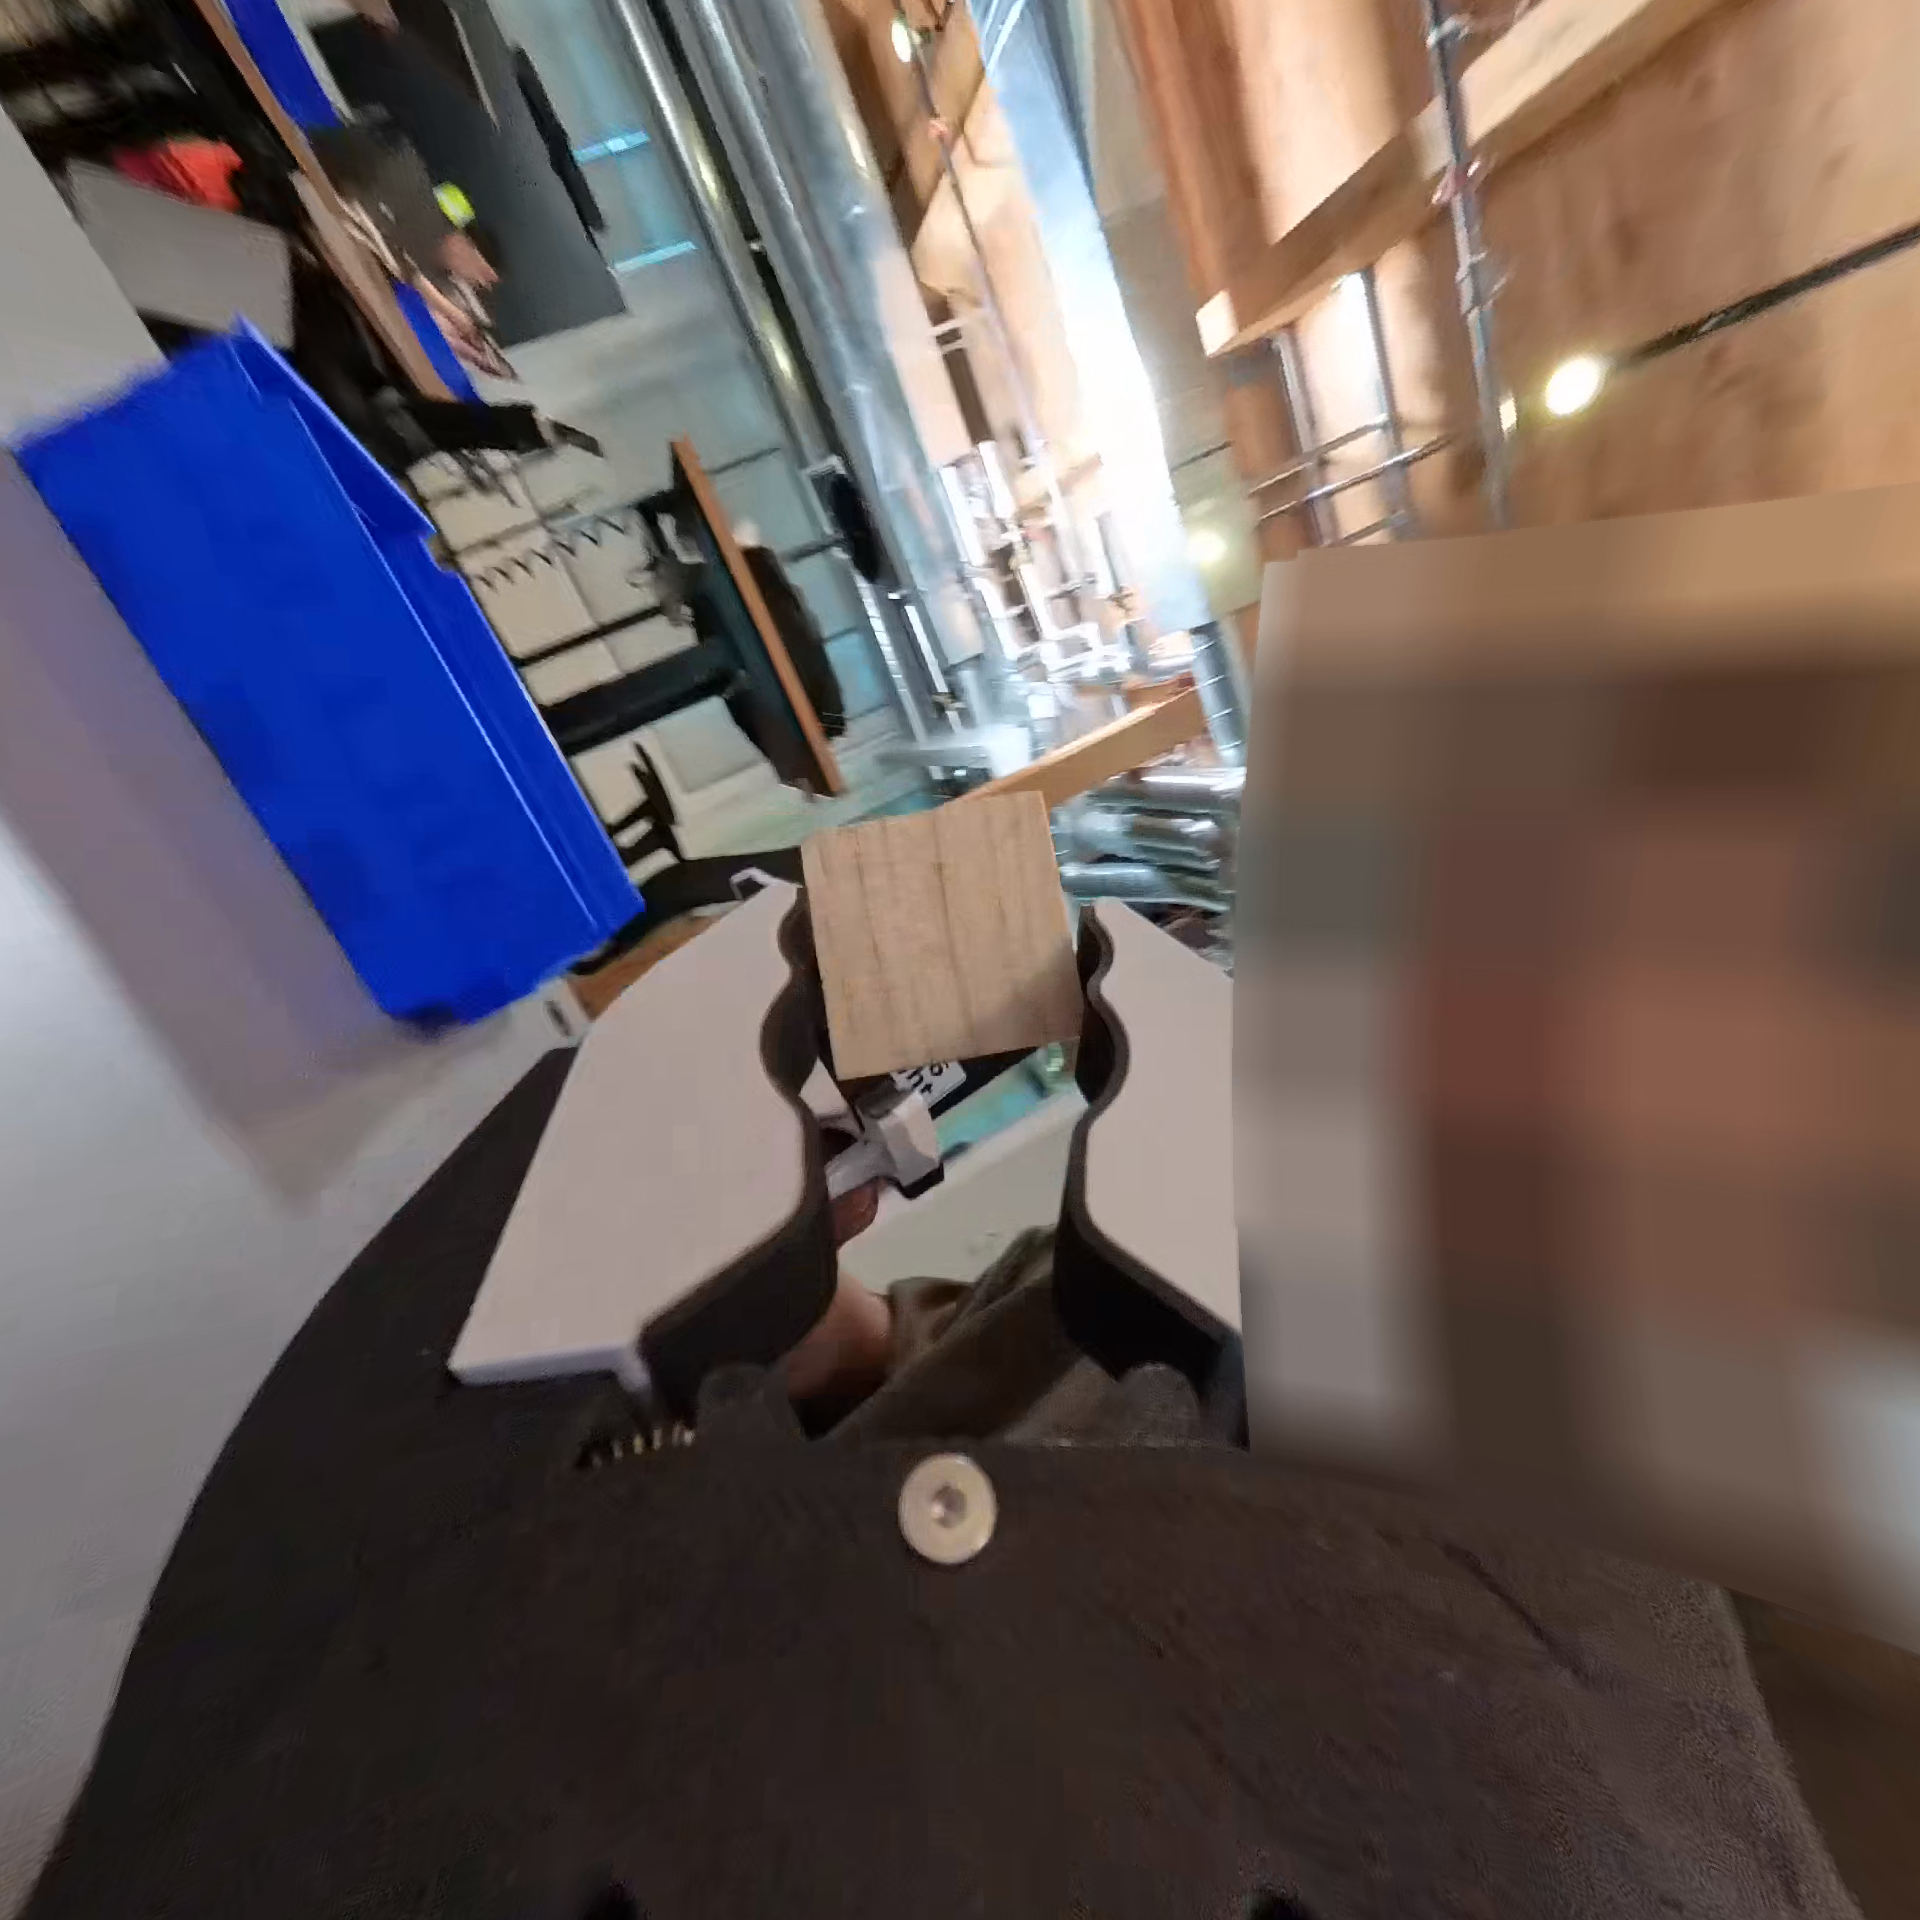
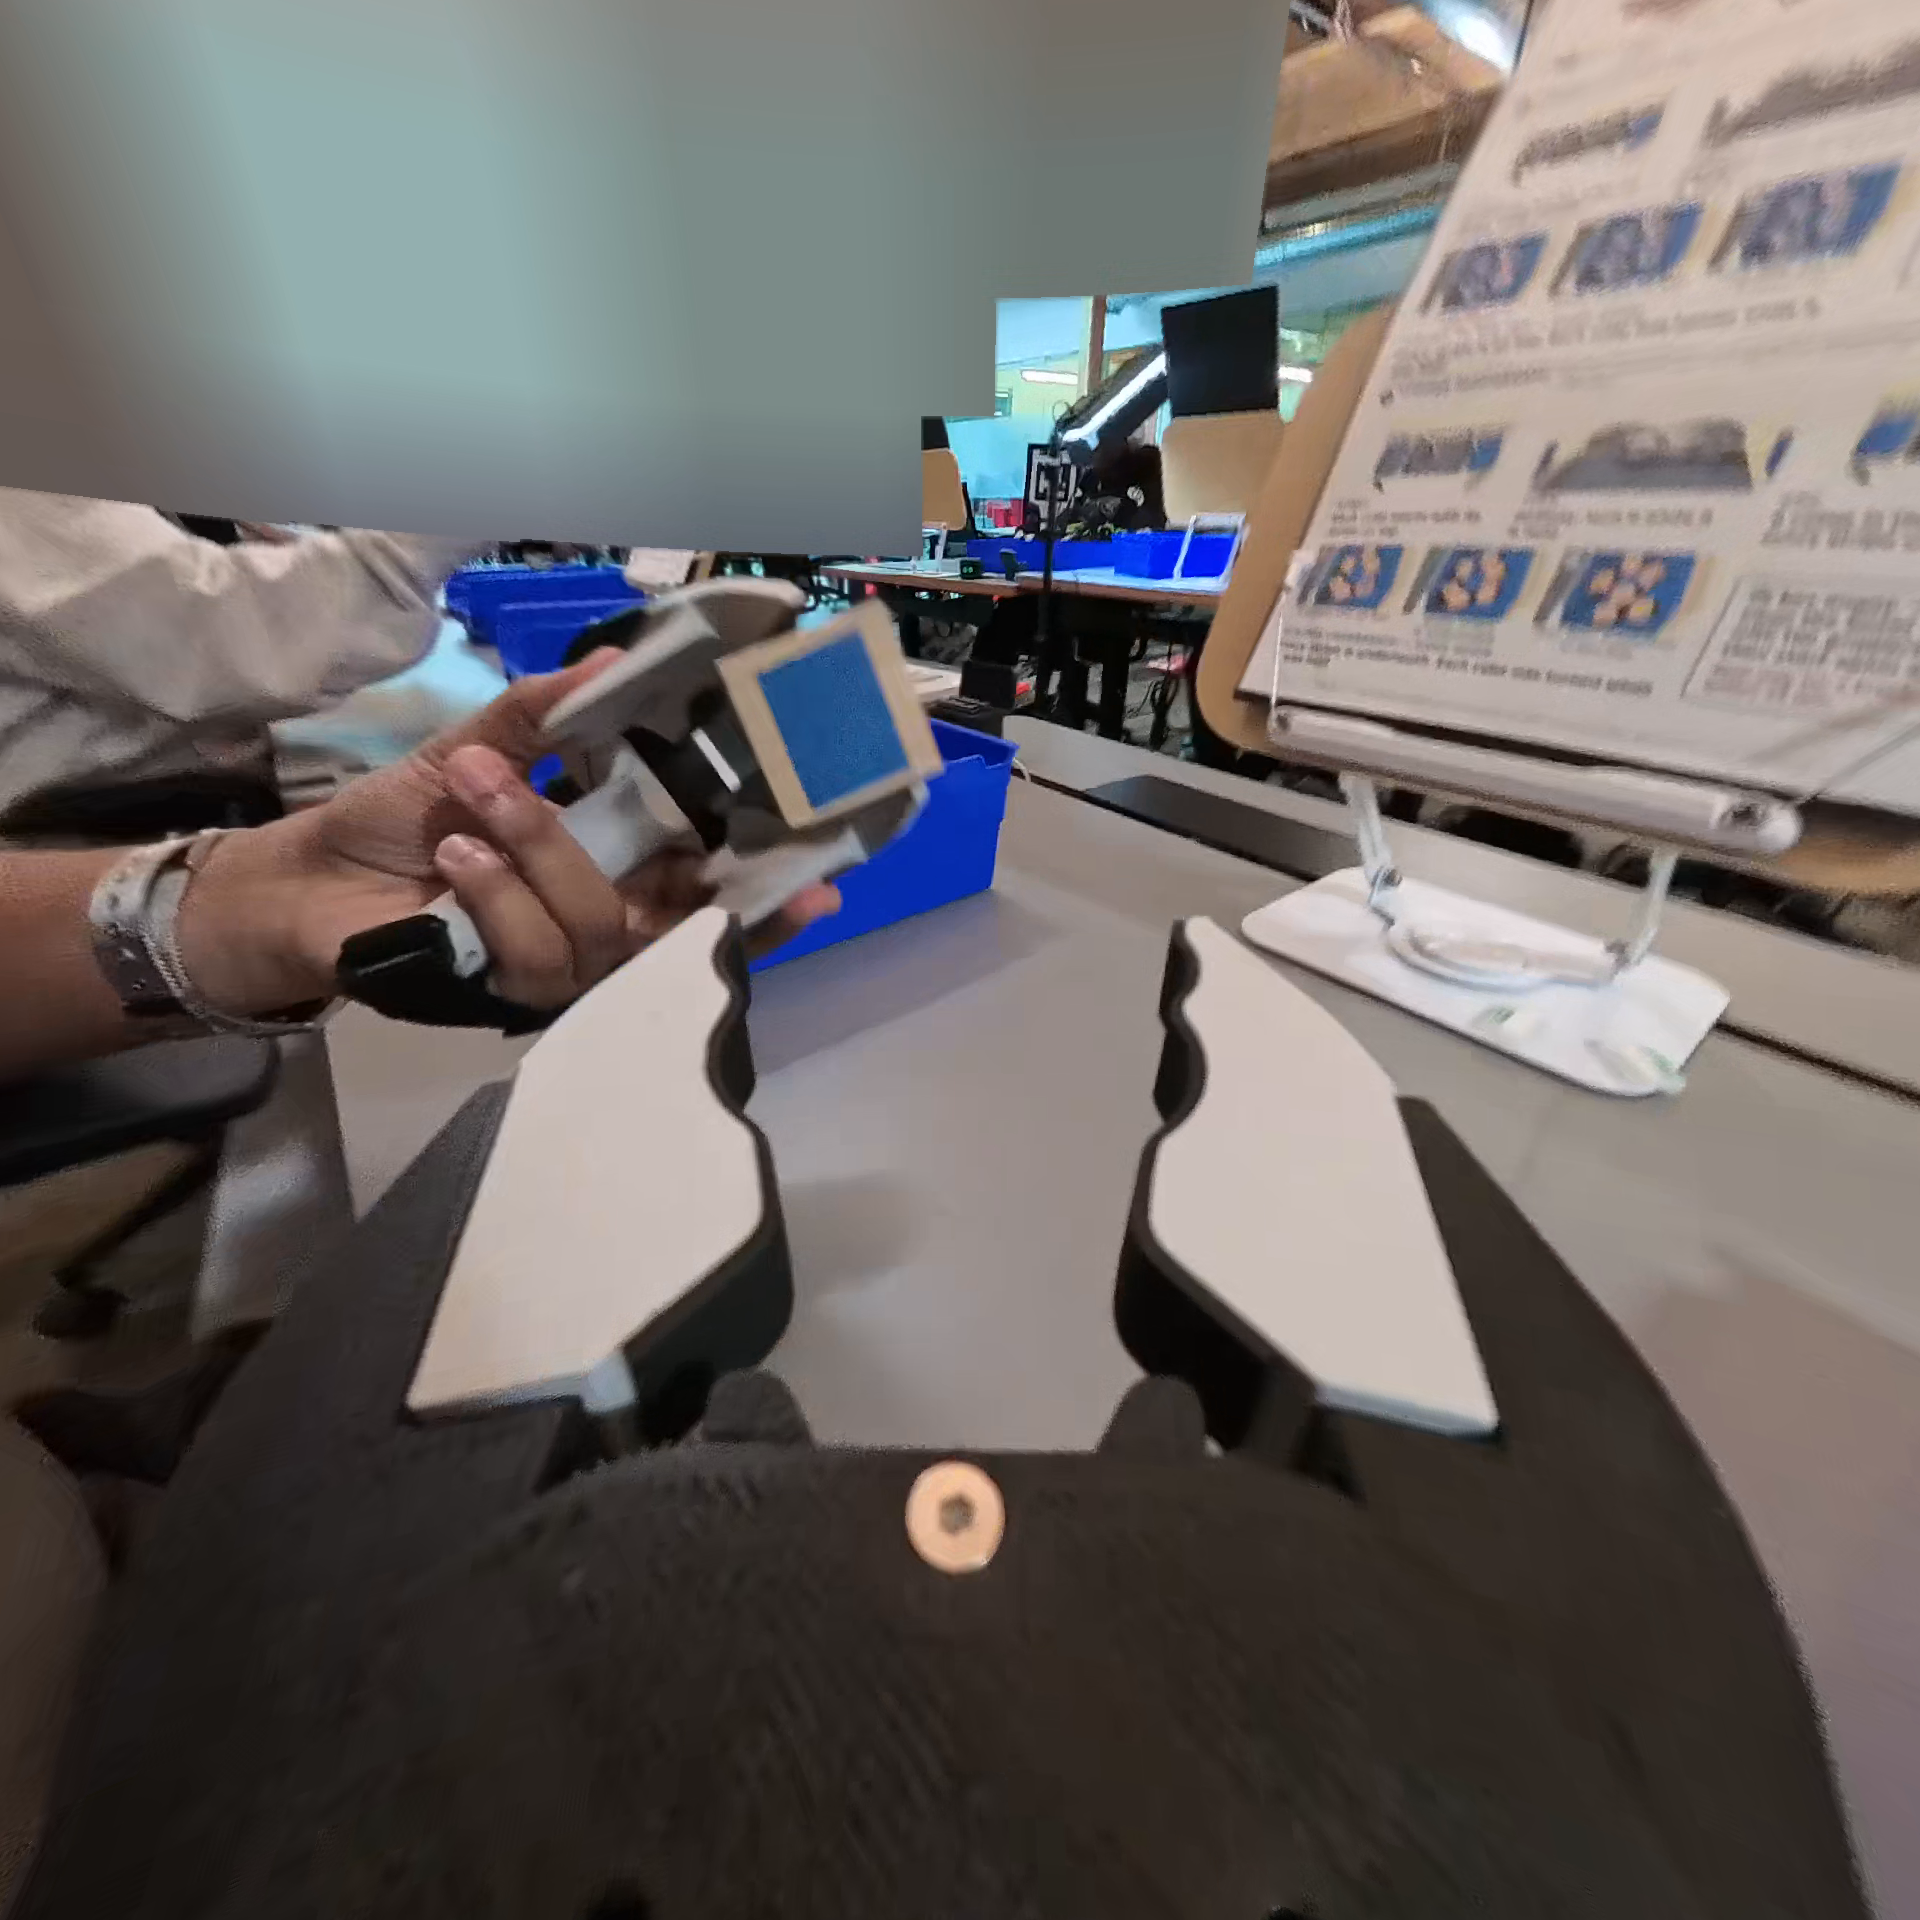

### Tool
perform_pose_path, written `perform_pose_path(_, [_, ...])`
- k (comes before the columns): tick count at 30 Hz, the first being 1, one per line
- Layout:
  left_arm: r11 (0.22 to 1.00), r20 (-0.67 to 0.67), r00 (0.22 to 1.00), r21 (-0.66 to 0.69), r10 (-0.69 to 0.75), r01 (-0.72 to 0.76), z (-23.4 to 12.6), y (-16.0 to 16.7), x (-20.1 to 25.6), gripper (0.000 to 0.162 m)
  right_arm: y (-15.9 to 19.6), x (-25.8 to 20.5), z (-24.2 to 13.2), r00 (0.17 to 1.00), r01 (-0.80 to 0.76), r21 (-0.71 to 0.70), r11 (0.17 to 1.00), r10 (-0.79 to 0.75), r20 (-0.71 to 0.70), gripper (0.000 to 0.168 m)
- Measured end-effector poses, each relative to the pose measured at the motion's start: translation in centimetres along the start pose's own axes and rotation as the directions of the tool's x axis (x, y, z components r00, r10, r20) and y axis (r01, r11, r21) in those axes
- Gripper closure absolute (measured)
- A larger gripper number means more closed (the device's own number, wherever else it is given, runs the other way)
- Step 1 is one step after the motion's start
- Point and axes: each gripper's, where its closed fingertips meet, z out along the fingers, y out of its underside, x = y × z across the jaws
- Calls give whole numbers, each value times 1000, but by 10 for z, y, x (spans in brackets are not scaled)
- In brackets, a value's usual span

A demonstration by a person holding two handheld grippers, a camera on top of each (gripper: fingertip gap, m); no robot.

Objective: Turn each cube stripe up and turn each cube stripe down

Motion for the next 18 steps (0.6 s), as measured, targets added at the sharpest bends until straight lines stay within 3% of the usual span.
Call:
perform_pose_path(4, [995, 15, 995, 2, -103, 103, 11, 27, -28, 114, 5, -15, 3, 983, 182, -21, 983, -182, -7, 96])
perform_pose_path(7, [985, -20, 985, -41, -169, 168, 19, 44, -31, 114, 18, -22, 7, 974, 229, -62, 972, -228, 15, 98])
perform_pose_path(11, [975, -19, 979, -96, -205, 202, 24, 61, -38, 114, 22, -28, 8, 976, 212, -55, 976, -208, 61, 123])
perform_pose_path(18, [960, -13, 969, -144, -245, 241, 25, 67, -40, 108, 12, -22, 2, 992, 83, -20, 996, -80, 101, 124])
